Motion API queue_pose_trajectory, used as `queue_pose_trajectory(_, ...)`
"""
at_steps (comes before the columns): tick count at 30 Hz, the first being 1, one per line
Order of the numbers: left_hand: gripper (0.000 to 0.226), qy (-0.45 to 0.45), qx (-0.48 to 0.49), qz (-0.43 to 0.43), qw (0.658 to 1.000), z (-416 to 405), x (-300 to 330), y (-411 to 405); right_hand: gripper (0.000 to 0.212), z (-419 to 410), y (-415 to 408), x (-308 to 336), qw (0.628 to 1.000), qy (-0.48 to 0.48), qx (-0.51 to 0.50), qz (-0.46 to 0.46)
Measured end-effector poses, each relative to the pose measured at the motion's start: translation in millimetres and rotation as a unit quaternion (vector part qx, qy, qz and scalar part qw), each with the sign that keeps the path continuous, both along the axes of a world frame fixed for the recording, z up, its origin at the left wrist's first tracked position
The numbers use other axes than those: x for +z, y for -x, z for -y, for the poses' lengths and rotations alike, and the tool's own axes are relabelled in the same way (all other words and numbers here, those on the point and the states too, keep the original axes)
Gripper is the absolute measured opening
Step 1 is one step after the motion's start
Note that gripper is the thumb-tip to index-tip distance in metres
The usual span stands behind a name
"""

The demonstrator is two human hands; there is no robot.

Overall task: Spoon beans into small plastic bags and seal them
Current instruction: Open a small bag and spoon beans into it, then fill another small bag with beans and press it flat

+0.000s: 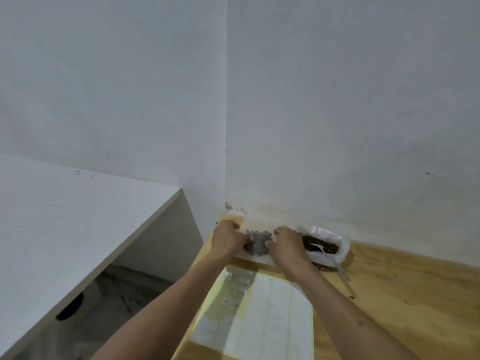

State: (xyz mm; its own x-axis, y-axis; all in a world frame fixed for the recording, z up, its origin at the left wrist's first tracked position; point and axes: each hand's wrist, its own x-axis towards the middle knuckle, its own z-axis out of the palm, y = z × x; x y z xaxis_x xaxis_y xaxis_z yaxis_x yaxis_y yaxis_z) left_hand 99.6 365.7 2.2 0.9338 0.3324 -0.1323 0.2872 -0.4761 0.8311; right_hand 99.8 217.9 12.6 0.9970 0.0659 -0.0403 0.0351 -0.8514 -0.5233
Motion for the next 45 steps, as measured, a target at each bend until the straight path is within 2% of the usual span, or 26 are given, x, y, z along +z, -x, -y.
queue_pose_trajectory(1,0.049,-0.048,-0.008,0.0,0.999,0.4,-6.8,-2.3,0.026,-3.0,-1.5,-5.5,1.0,0.02,0.008,0.0)
queue_pose_trajectory(2,0.058,-0.092,-0.018,0.003,0.996,0.7,-12.0,-3.6,0.025,-5.5,-2.5,-11.4,0.999,0.032,0.013,-0.003)
queue_pose_trajectory(4,0.047,-0.183,-0.045,0.016,0.982,1.3,-20.3,-6.5,0.028,-8.6,-3.1,-21.2,0.998,0.053,0.03,-0.002)
queue_pose_trajectory(6,0.031,-0.231,-0.068,0.02,0.97,1.1,-27.2,-10.3,0.03,-8.7,-2.9,-26.3,0.995,0.089,0.047,0.02)
queue_pose_trajectory(8,0.025,-0.23,-0.069,0.016,0.971,-1.3,-30.1,-13.6,0.033,-9.2,-5.0,-28.4,0.992,0.107,0.051,0.032)
queue_pose_trajectory(13,0.03,-0.2,-0.067,0.009,0.978,-9.5,-34.1,-24.0,0.032,-12.1,-2.2,-16.1,0.988,0.134,0.074,0.027)
queue_pose_trajectory(16,0.045,-0.219,-0.078,0.034,0.972,-11.4,-28.9,-19.9,0.027,-11.9,4.3,-0.2,0.987,0.122,0.099,0.042)
queue_pose_trajectory(19,0.043,-0.228,-0.062,0.074,0.969,-5.7,-18.6,-14.1,0.027,-3.7,6.1,23.7,0.989,0.084,0.086,0.081)
queue_pose_trajectory(25,0.034,-0.206,-0.073,0.144,0.965,39.3,8.2,-3.1,0.03,65.2,10.3,71.0,0.99,0.054,0.013,0.129)
queue_pose_trajectory(30,0.033,-0.168,-0.15,0.207,0.952,115.9,36.4,14.6,0.037,155.9,36.0,91.6,0.984,0.091,-0.081,0.133)
queue_pose_trajectory(34,0.035,-0.151,-0.241,0.236,0.929,194.0,55.6,32.6,0.043,229.4,79.9,95.4,0.976,0.111,-0.159,0.098)
queue_pose_trajectory(36,0.039,-0.127,-0.287,0.224,0.923,236.1,57.3,44.9,0.047,267.4,106.2,90.0,0.969,0.119,-0.204,0.066)
queue_pose_trajectory(39,0.051,-0.126,-0.375,0.154,0.906,296.5,42.5,64.0,0.051,320.4,145.9,78.0,0.955,0.111,-0.275,0.007)
queue_pose_trajectory(43,0.076,-0.149,-0.465,0.052,0.871,353.5,17.1,92.2,0.038,366.1,186.3,52.2,0.939,0.101,-0.319,-0.082)
queue_pose_trajectory(45,0.082,-0.171,-0.501,0.015,0.848,371.4,6.0,103.3,0.048,380.4,197.5,34.8,0.935,0.081,-0.329,-0.107)
